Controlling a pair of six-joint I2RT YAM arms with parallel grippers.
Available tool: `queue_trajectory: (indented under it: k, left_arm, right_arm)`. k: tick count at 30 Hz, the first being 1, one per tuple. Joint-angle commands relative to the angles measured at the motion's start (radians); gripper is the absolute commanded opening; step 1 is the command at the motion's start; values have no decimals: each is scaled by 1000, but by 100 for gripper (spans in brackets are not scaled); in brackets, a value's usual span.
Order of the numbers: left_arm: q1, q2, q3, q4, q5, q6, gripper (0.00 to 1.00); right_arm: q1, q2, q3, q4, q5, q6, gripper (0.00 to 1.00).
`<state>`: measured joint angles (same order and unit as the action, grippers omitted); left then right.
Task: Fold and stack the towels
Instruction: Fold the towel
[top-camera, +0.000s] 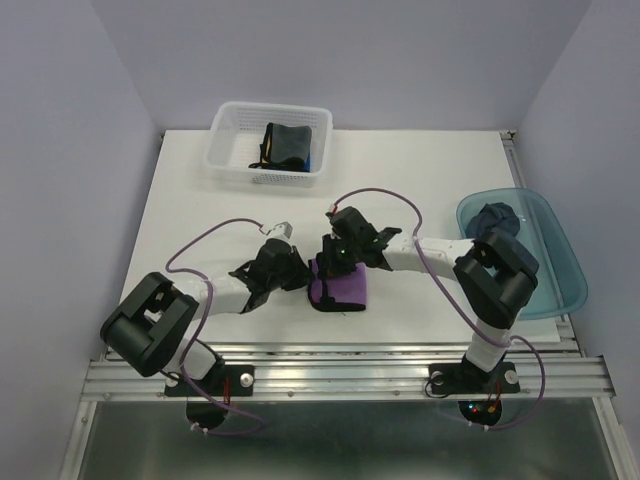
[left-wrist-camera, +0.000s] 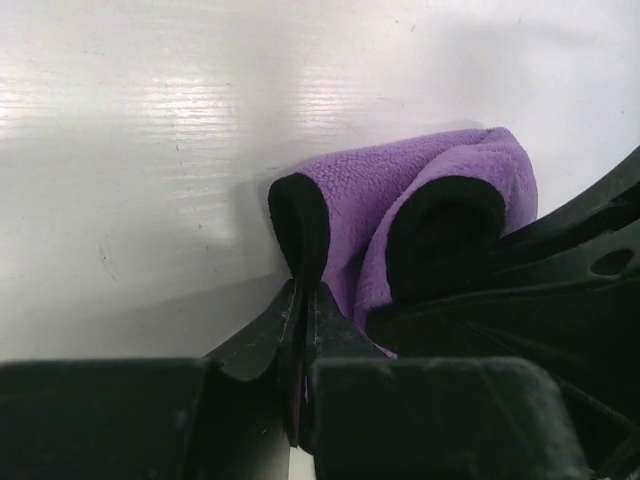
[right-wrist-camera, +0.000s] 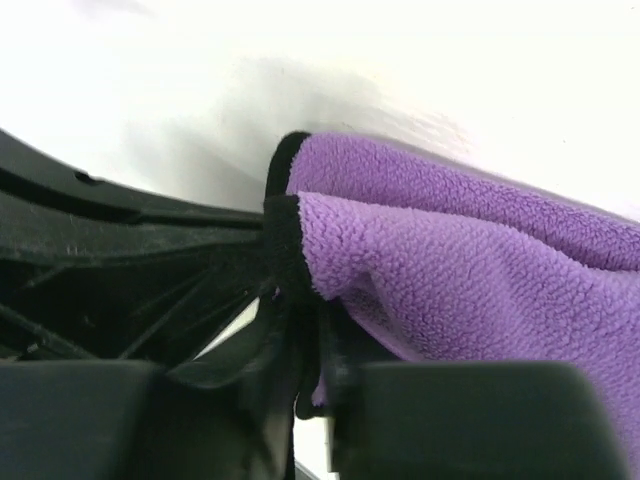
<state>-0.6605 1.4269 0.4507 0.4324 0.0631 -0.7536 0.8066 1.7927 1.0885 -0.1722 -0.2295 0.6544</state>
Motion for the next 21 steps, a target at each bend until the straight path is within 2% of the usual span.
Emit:
queue_trajectory:
  k: [1,3,5,7,8,9,12,14,15,17,18,21]
  left_arm:
    - [-7,-66,-7,-33,-42,-7,14]
    - [-8,-80,-9,-52,-55,-21,19]
    - [-8,-98,-14,-61,-88,-20,39]
    - [-7,-117,-15,-69,-89,-20,52]
    - [-7,-123,-17,-81,-95,-21,66]
    - [-7,-131,-17,-90,-101,-21,70]
    - [-8,-157,-24,-115,-120,-23,71]
    - [-7,-186,-33,-115,-117,-13,78]
    - [-8,-203,-37,-112,-106,-7,79]
    - [-7,-221,-41,-100,-86,13,82]
    - [-8,-241,-44,-87,-68,22,84]
    - [-10,-260,-50,-63,-17,52,86]
  right_arm:
    - [8,-1,77,30,35,13,26]
    - [9,-12,77,31,18,10,31]
    - [8,-38,73,43,-16,4,38]
    - [9,-64,57,65,-45,-1,45]
    - [9,-94,50,69,-56,-1,47]
    - [9,-111,44,72,-53,-4,49]
    - [9,-190,11,59,2,-9,56]
    - [9,-234,-18,36,50,-7,63]
    - [9,-278,-28,14,102,1,71]
    - [9,-317,-47,-13,160,1,79]
    - [8,-360,-65,-41,220,8,88]
    - [8,-423,-102,-72,339,19,98]
